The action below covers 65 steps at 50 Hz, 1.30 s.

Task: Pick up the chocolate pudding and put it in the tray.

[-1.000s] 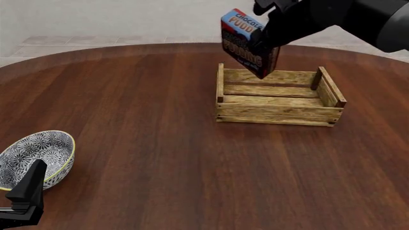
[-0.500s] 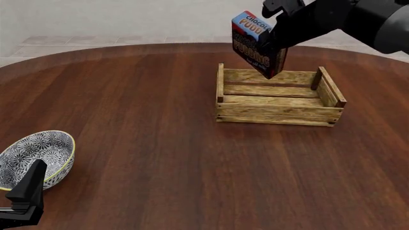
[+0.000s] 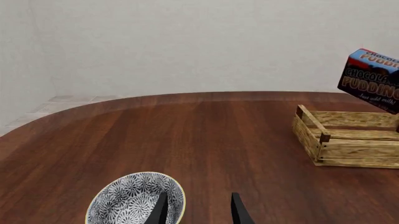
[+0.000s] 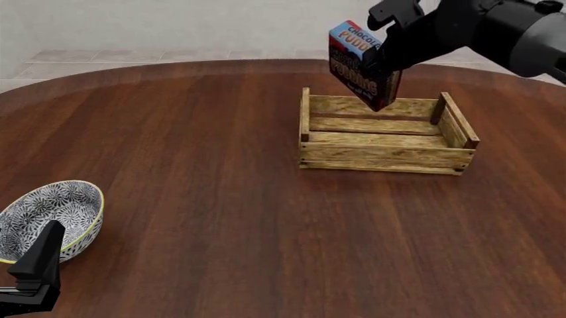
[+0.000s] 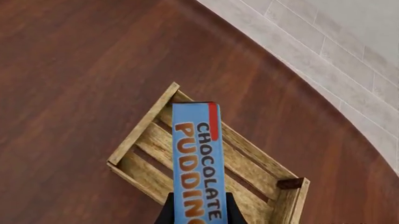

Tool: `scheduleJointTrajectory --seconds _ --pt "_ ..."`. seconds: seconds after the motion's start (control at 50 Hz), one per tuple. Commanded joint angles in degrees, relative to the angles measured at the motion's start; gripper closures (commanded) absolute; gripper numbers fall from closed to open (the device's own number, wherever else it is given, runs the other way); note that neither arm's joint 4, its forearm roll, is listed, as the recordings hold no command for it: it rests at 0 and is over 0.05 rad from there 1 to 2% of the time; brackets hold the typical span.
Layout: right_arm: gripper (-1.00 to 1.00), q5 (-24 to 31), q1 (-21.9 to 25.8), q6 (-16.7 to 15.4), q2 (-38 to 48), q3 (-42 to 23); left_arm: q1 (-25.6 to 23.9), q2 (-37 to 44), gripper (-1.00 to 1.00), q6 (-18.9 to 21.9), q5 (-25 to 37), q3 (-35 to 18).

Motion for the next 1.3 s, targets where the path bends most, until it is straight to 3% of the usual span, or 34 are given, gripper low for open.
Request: scheduleJointTrajectory --seconds 0.02,1.3 --pt "1.00 -0.67 -0.54 1.45 0.55 0.14 -0.01 0.01 -1.00 -0.01 0.00 0.00" --pt "1.00 -1.61 -2.28 1.71 7.38 -3.34 0.01 0.00 -1.00 0.00 0.00 0.00"
